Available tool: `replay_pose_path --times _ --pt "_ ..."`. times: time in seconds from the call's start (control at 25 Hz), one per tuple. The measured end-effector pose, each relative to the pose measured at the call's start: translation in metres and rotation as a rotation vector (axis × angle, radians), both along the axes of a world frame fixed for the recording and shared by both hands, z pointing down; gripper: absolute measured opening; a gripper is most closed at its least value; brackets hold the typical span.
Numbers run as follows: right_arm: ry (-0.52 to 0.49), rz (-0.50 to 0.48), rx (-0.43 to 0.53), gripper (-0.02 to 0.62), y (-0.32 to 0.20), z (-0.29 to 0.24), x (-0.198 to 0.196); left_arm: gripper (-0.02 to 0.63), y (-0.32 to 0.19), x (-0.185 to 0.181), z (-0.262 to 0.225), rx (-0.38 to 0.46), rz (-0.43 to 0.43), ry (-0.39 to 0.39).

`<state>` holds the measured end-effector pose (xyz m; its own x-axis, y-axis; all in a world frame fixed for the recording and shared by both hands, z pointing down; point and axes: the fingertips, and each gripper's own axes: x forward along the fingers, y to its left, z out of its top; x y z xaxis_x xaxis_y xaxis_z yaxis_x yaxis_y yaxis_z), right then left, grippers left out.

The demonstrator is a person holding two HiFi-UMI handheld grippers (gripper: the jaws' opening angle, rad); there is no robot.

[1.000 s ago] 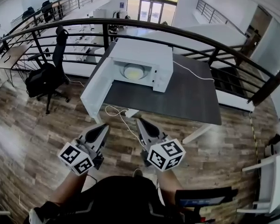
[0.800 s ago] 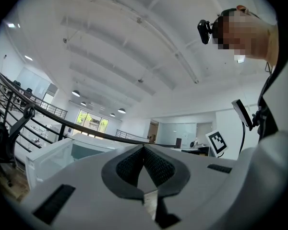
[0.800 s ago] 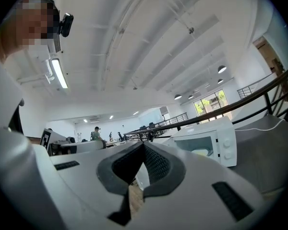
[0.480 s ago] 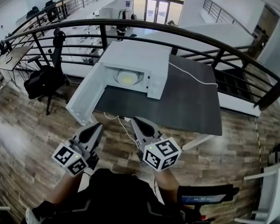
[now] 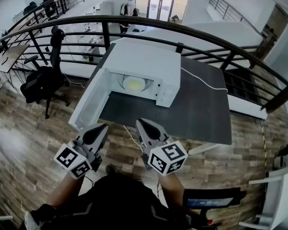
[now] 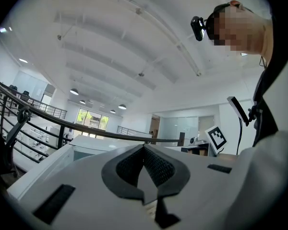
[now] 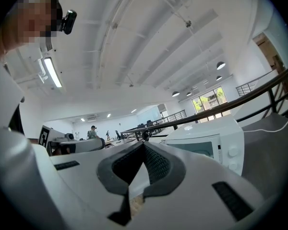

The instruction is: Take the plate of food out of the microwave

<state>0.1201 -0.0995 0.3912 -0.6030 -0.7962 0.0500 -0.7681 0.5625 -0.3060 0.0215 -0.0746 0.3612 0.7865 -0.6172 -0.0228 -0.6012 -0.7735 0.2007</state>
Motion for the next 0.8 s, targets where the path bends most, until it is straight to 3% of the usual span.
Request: replay_pose_path --times 0.8 --pt "-0.005 0.122 -0.045 -0.011 -0.081 0.011 -0.064 0.005 -0.089 -0.068 -0.005 0.004 0.131 0.063"
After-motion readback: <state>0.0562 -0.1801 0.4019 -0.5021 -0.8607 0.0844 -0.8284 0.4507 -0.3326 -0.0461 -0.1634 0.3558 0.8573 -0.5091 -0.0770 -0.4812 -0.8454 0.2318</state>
